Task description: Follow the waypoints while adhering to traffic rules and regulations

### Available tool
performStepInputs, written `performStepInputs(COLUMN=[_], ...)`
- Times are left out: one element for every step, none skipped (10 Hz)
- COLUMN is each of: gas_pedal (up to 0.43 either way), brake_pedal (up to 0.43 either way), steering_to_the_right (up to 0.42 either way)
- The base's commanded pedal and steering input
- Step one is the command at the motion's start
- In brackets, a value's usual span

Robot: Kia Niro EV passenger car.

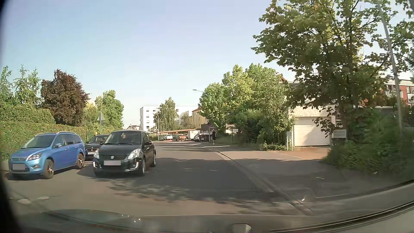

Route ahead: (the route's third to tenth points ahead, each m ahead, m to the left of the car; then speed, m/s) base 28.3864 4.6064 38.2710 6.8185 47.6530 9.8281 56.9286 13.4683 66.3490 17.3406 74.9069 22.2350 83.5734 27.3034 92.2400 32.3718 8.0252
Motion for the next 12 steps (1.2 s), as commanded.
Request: performStepInputs(gas_pedal=[0.047,0.047,0.047,0.047,0.047,0.047,0.047,0.047,0.047,0.047,0.047,0.047], brake_pedal=[0.012,0.012,0.012,0.012,0.012,0.012,0.012,0.012,0.012,0.012,0.012,0.012], steering_to_the_right=[-0.040,-0.039,-0.039,-0.039,-0.039,-0.039,-0.038,-0.037,-0.037,-0.036,-0.036,-0.036])
